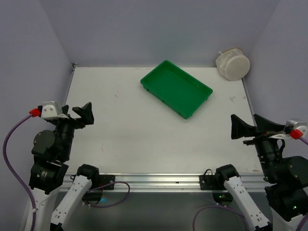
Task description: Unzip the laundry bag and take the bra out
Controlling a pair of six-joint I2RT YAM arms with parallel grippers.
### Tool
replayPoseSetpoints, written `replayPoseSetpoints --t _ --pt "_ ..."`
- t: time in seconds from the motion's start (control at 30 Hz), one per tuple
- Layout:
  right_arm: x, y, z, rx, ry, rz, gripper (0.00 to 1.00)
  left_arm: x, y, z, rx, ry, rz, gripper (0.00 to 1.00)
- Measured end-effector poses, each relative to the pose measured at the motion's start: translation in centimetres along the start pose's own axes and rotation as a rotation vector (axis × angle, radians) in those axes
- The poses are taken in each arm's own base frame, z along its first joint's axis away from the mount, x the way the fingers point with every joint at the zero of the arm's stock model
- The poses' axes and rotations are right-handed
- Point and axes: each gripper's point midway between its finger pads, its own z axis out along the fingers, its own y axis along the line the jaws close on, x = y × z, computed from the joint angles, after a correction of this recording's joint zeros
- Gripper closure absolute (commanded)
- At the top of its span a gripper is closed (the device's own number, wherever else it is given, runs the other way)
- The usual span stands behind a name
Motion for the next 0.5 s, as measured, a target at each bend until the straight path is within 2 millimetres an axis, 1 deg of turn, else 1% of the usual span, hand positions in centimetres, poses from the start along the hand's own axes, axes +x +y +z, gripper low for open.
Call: replayPoseSetpoints --t 0.13,0.2,0.27,0.33,0.4,0.43,0.5 --pt "1.9 0.1 1.9 0.012 0.067 0.015 0.01 1.6 -0.2 1.0 0.007 0.023 0.006 0.00" --pt "3.0 0.3 3.8 0.023 0.122 0.028 0.01 2.9 -0.3 1.7 0.011 0.052 0.014 0.00" --pt "4.7 0.6 6.6 0.045 0.198 0.051 0.01 4.2 -0.4 2.5 0.010 0.085 0.023 0.00" --pt "7.0 0.7 9.5 0.076 0.289 0.069 0.01 5.8 -0.4 3.2 0.007 0.126 0.034 0.00" --pt "10.1 0.7 12.6 0.111 0.395 0.086 0.01 7.3 -0.2 3.7 0.002 0.159 0.043 0.00" --pt "11.9 0.5 14.1 0.140 0.450 0.093 0.01 8.0 -0.2 3.9 -0.001 0.172 0.047 0.00" --pt "14.5 -0.1 16.6 0.206 0.526 0.103 0.01 9.3 0.0 4.2 -0.005 0.189 0.052 0.00"
